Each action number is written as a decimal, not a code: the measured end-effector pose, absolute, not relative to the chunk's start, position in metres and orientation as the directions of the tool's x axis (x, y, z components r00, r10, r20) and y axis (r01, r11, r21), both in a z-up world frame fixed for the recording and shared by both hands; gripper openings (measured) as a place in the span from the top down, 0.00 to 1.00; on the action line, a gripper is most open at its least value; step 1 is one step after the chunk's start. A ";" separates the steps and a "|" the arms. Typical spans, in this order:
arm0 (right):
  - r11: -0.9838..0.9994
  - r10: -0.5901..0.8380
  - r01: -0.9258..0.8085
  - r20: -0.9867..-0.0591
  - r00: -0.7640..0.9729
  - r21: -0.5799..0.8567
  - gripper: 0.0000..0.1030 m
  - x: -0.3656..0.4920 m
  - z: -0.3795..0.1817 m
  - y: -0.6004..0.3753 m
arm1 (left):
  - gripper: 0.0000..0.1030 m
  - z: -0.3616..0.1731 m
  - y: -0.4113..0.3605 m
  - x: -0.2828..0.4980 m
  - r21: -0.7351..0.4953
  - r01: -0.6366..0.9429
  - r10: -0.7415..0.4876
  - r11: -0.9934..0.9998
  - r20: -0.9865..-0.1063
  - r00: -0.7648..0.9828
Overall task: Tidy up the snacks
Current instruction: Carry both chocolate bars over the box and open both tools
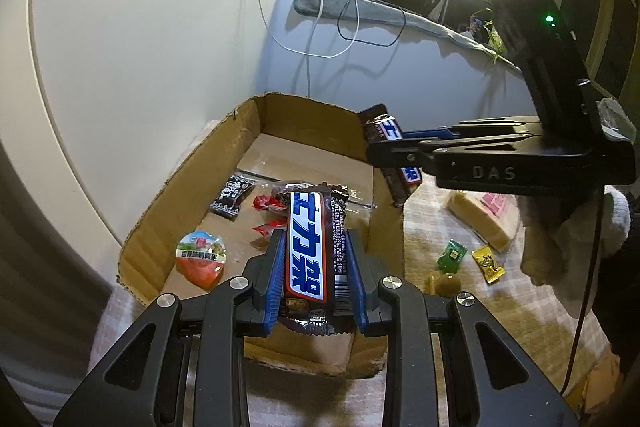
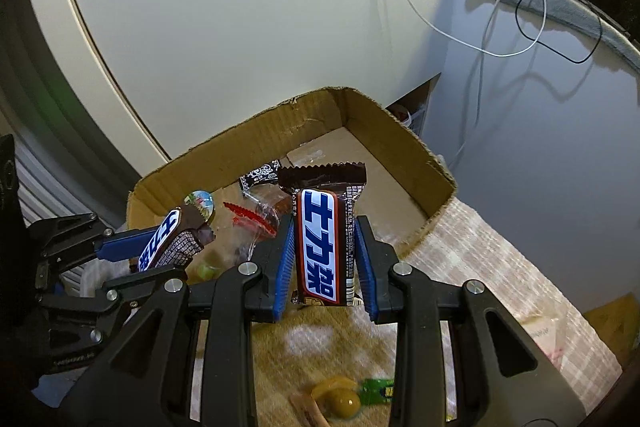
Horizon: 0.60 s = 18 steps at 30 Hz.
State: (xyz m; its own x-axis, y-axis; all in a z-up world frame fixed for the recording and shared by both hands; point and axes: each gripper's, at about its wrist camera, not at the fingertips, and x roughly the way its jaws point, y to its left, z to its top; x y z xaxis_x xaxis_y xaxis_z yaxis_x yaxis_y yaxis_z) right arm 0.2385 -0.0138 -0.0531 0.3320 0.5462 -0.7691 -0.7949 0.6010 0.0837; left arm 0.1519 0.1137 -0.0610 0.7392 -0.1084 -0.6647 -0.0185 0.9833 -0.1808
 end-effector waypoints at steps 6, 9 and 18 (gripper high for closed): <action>0.599 0.542 -0.796 -0.776 0.322 0.088 0.71 0.245 -0.059 -0.007 | 0.74 -0.064 0.114 0.157 -0.176 -0.020 -0.105 0.984 -0.673 0.732; 0.598 0.536 -0.797 -0.782 0.319 0.085 0.71 0.248 -0.062 -0.005 | 0.74 -0.066 0.113 0.159 -0.174 -0.018 -0.106 0.985 -0.676 0.729; 0.597 0.530 -0.800 -0.781 0.331 0.066 0.68 0.249 -0.063 0.000 | 0.73 -0.064 0.115 0.162 -0.164 -0.028 -0.091 0.986 -0.672 0.735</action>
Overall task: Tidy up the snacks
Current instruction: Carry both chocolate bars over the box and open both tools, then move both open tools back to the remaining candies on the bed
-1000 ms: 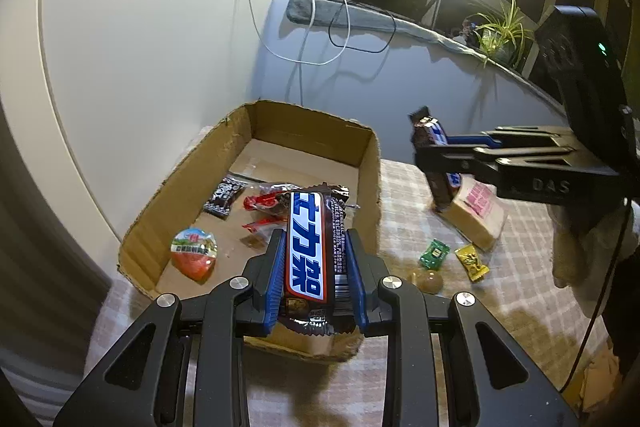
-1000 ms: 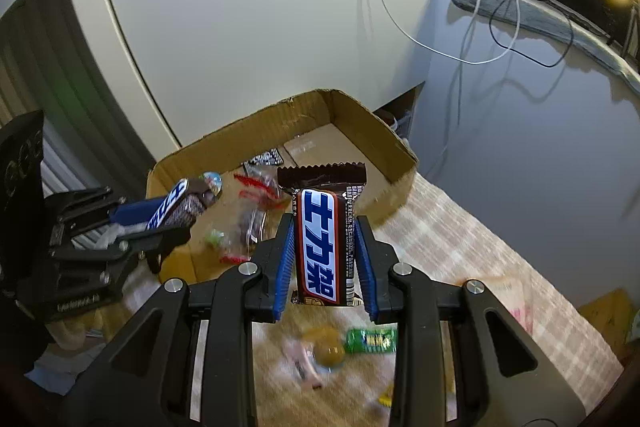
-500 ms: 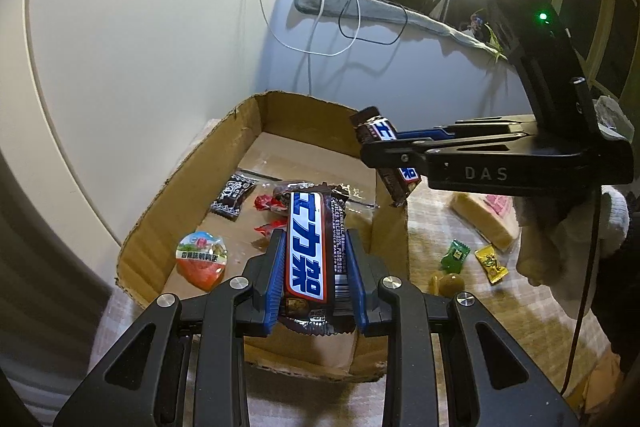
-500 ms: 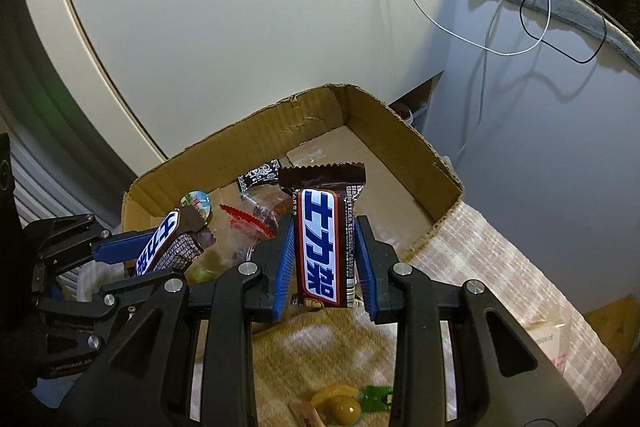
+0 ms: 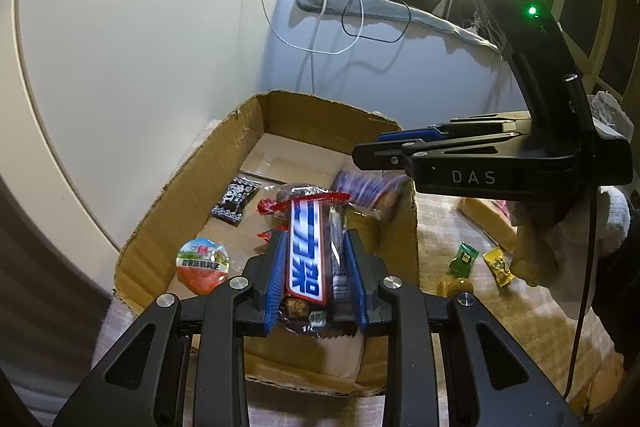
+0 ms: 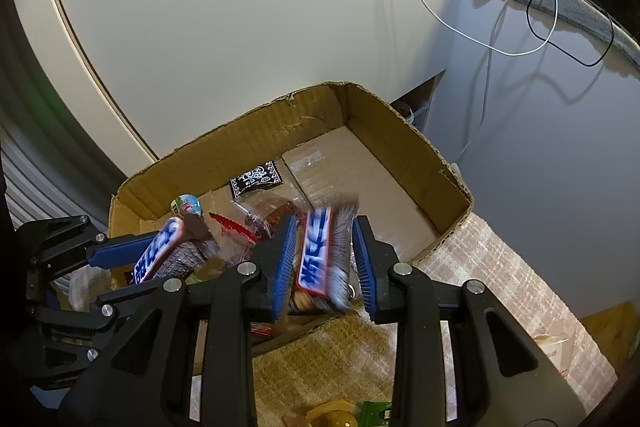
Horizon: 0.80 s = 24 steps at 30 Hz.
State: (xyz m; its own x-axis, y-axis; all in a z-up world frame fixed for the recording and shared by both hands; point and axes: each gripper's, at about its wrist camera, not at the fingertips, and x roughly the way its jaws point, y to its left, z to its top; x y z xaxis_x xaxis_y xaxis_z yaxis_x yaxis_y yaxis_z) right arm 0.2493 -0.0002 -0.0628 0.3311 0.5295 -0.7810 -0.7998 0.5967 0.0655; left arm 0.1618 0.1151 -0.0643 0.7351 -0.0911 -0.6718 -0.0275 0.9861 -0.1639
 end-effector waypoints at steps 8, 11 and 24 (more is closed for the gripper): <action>0.613 0.535 -0.789 -0.754 0.382 0.035 0.19 0.245 -0.052 -0.004 | 0.50 -0.059 0.114 0.158 -0.153 -0.025 -0.083 0.988 -0.658 0.748; 0.617 0.532 -0.786 -0.748 0.397 0.022 0.15 0.243 -0.048 -0.006 | 0.49 -0.058 0.113 0.156 -0.151 -0.025 -0.081 0.988 -0.656 0.750; 0.643 0.525 -0.766 -0.737 0.425 0.017 0.15 0.233 -0.037 -0.026 | 0.37 -0.048 0.102 0.145 -0.152 -0.011 -0.090 0.988 -0.640 0.763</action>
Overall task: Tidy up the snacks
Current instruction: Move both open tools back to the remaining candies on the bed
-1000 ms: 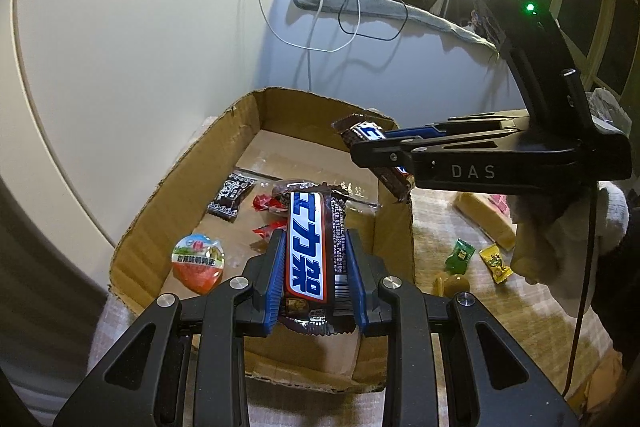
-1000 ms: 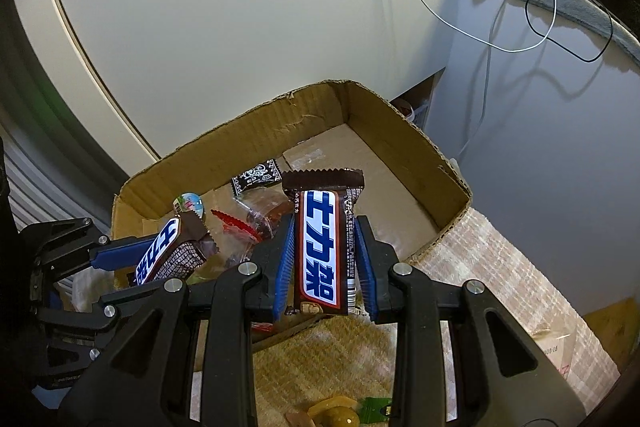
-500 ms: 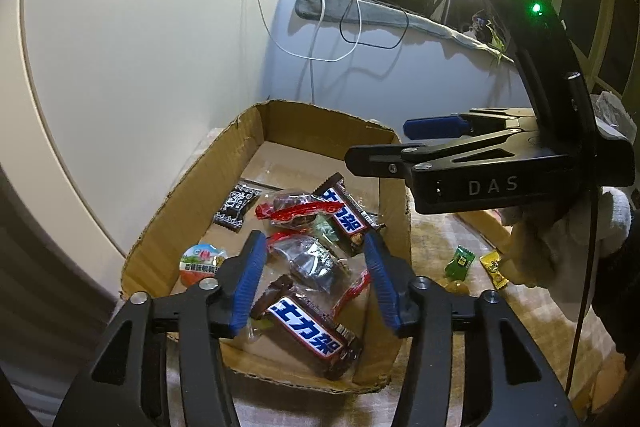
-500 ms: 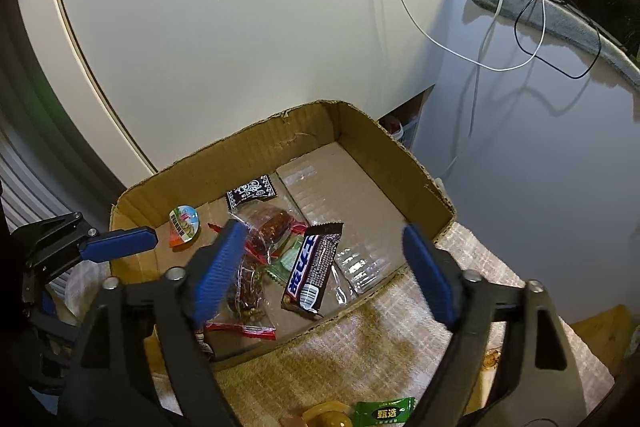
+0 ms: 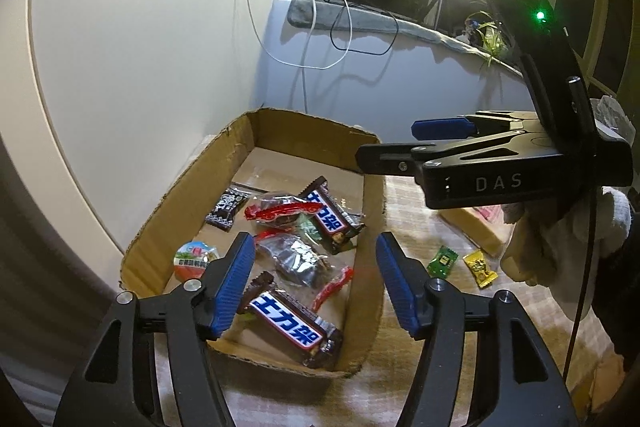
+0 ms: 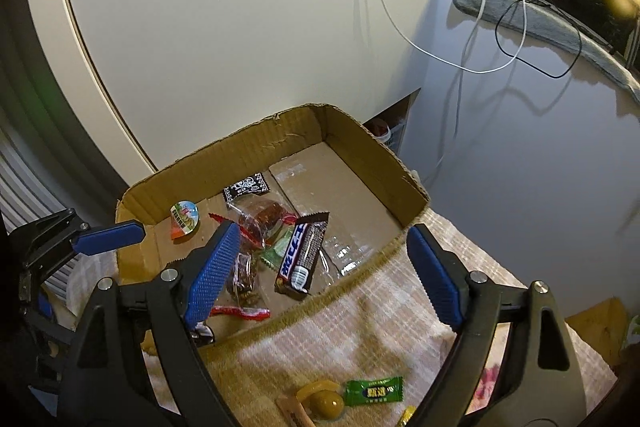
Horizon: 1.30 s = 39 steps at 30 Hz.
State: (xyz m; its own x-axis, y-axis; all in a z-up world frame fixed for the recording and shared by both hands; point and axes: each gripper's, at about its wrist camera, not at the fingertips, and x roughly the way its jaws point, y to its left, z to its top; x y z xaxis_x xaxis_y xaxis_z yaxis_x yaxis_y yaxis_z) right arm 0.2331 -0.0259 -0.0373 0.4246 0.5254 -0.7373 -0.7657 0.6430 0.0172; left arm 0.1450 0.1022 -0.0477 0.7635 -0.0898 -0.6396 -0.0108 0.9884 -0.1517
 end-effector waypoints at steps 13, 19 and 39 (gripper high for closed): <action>0.688 0.506 -0.725 -0.726 0.466 0.014 0.15 0.220 -0.028 -0.090 | 0.36 -0.043 0.070 0.130 -0.161 0.054 -0.144 0.985 -0.624 0.768; 0.716 0.508 -0.696 -0.724 0.466 0.055 0.15 0.209 -0.033 -0.132 | 0.37 -0.049 0.048 0.129 -0.168 0.103 -0.187 0.980 -0.635 0.750; 0.746 0.505 -0.637 -0.788 0.351 0.194 0.16 0.179 -0.107 -0.196 | 0.37 -0.102 -0.020 0.136 -0.071 0.242 -0.211 0.968 -0.757 0.618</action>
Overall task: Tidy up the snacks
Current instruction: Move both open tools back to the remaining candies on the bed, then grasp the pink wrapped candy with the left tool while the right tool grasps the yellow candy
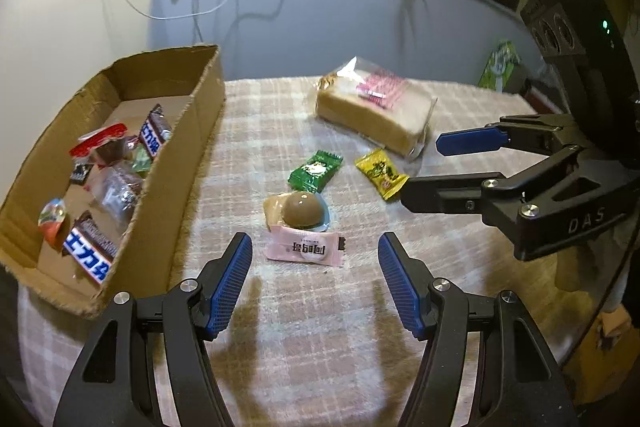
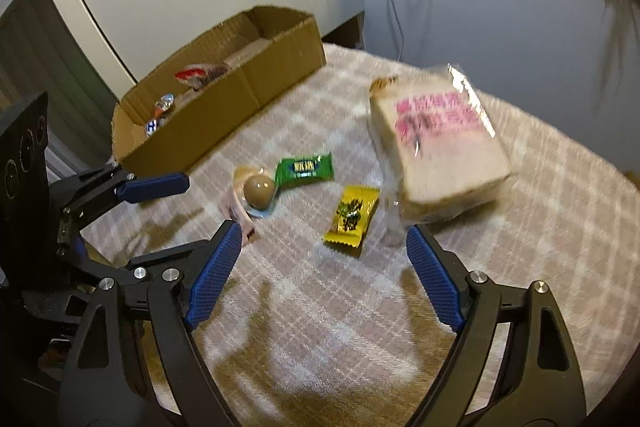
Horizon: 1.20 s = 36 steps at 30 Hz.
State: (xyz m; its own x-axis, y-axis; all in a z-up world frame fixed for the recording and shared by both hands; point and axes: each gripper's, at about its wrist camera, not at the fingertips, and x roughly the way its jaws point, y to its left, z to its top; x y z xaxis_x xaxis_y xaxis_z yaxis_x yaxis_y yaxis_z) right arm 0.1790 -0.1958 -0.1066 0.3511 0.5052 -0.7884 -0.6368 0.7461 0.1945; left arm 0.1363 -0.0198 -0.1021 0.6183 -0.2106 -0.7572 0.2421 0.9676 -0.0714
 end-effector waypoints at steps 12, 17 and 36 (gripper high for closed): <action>0.757 0.493 -0.604 -0.825 0.276 0.251 0.31 0.202 -0.132 -0.186 | 0.37 -0.121 -0.020 0.153 -0.040 0.277 -0.198 0.960 -0.796 0.572; 0.771 0.475 -0.590 -0.834 0.282 0.240 0.37 0.206 -0.137 -0.178 | 0.41 -0.128 -0.024 0.157 -0.030 0.296 -0.198 0.955 -0.805 0.559; 0.787 0.348 -0.615 -0.863 0.365 0.057 0.78 0.199 -0.138 -0.151 | 0.90 -0.127 -0.018 0.152 -0.014 0.278 -0.181 0.960 -0.790 0.586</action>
